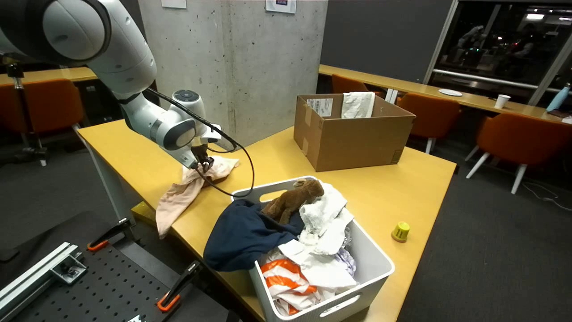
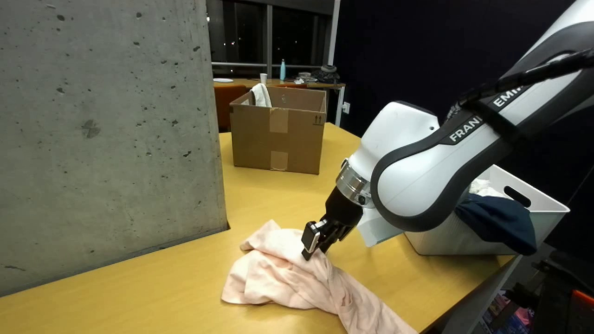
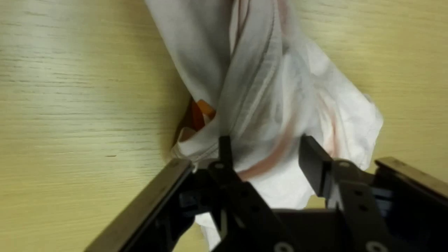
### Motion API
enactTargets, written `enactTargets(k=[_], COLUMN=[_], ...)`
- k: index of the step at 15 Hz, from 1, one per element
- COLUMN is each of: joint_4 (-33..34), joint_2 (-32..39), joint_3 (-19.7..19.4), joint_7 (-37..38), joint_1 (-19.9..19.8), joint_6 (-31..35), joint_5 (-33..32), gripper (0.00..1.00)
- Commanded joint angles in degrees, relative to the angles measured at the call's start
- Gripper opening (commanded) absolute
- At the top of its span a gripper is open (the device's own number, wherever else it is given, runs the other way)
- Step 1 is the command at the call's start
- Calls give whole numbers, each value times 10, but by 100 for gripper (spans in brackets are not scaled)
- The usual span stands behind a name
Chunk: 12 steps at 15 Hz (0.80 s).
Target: Put the peach t-shirt over the radish then wrap the radish in the t-shirt and put the t-shirt in the white storage container.
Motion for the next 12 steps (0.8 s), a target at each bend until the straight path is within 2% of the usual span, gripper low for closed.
enactTargets(k=[1, 3, 4, 12], joint_4=[-9, -8, -8, -38], joint_2=[-12, -10, -10, -51], joint_3=[18, 20, 20, 11], joint_7=[-24, -27, -28, -28], joint_1=[-23, -28, -29, -32], joint_6=[8, 7, 7, 6], joint_5=[13, 14, 13, 10], gripper=[21, 6, 2, 0])
